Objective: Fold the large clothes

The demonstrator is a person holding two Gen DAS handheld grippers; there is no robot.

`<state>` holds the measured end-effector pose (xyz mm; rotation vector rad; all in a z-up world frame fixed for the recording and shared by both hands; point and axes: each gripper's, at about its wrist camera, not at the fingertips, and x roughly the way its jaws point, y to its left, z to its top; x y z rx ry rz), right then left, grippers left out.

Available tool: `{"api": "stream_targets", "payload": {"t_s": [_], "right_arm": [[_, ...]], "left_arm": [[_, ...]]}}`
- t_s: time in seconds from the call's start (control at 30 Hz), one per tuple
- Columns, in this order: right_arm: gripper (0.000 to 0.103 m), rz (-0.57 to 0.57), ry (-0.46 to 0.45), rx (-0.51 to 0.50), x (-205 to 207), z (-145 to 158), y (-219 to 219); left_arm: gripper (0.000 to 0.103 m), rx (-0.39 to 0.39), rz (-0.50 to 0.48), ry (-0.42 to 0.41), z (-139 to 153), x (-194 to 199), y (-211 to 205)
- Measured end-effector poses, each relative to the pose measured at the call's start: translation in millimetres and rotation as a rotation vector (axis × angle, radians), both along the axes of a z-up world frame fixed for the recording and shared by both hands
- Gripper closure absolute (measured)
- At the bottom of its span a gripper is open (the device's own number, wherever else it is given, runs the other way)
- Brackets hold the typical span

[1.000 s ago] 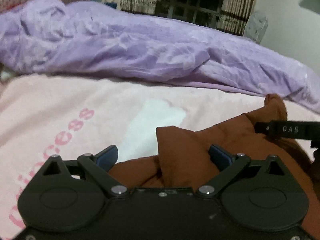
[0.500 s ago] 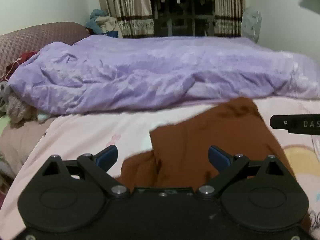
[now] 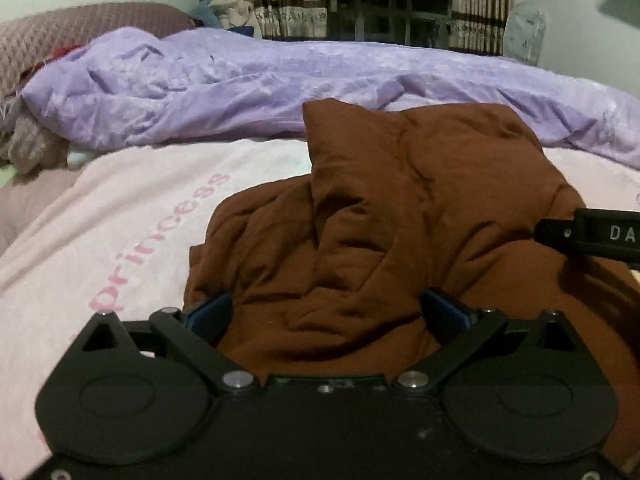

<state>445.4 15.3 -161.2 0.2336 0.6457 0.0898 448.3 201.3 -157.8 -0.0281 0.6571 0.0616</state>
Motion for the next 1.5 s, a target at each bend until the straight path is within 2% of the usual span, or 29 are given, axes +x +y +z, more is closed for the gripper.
{"api": "stream_targets", "payload": {"t_s": [0.07, 0.1, 0.13, 0.2, 0.33, 0.5, 0.6, 0.73, 0.77, 0.87, 0.97, 1.1, 1.2, 1.3, 1.37, 1.43, 1.5], "right_arm": [[0.015, 0.005, 0.007, 0.043, -4, 9, -9], [0.021, 0.001, 0.014, 0.071, -12, 15, -15], [0.028, 0.002, 0.014, 0.117, -18, 26, -22], [0.033, 0.03, 0.024, 0.165, -31, 43, -29], [0.034, 0.086, -0.016, 0.076, -55, 66, -17], [0.034, 0.136, 0.009, 0.041, -70, 60, -1], [0.03, 0.149, 0.054, -0.002, -62, 43, 10], [0.026, 0.145, 0.014, -0.1, -63, 20, 26], [0.025, 0.134, 0.003, -0.106, -64, 16, 28], [0.025, 0.127, -0.013, -0.124, -68, 15, 30], [0.025, 0.127, -0.027, -0.135, -74, 20, 31], [0.025, 0.125, -0.024, -0.132, -86, 37, 26], [0.027, 0.123, -0.036, -0.167, -98, 52, 21], [0.029, 0.114, -0.058, -0.216, -110, 61, 14], [0.033, 0.133, -0.035, -0.19, -113, 56, 2], [0.034, 0.16, 0.042, -0.131, -104, 40, -6], [0.025, 0.15, 0.093, -0.059, -91, 16, -15]], "left_arm": [[0.0, -0.037, 0.006, 0.027, 14, -3, 7], [0.0, -0.042, 0.006, 0.038, 23, -8, 9], [0.0, -0.035, 0.006, 0.044, 31, -12, 9], [0.0, -0.006, 0.005, 0.054, 48, -20, 9], [0.0, 0.021, -0.023, 0.054, 66, -39, 8], [0.0, -0.003, -0.026, 0.073, 52, -52, 11], [0.0, -0.011, -0.044, 0.161, 23, -42, 15], [0.0, -0.077, -0.062, 0.174, 2, -31, 26], [0.0, -0.074, -0.064, 0.17, 1, -31, 26], [0.0, -0.047, -0.062, 0.146, 2, -37, 22], [0.0, -0.054, -0.061, 0.135, 8, -46, 19], [0.0, 0.011, -0.078, 0.125, 31, -59, 15], [0.0, 0.07, -0.065, 0.081, 54, -75, 14], [0.0, 0.059, -0.029, 0.033, 63, -87, 26], [0.0, 0.043, 0.007, 0.041, 56, -89, 37], [0.0, 0.005, 0.015, 0.106, 32, -82, 46], [0.0, -0.075, -0.004, 0.138, 7, -73, 56]]}}
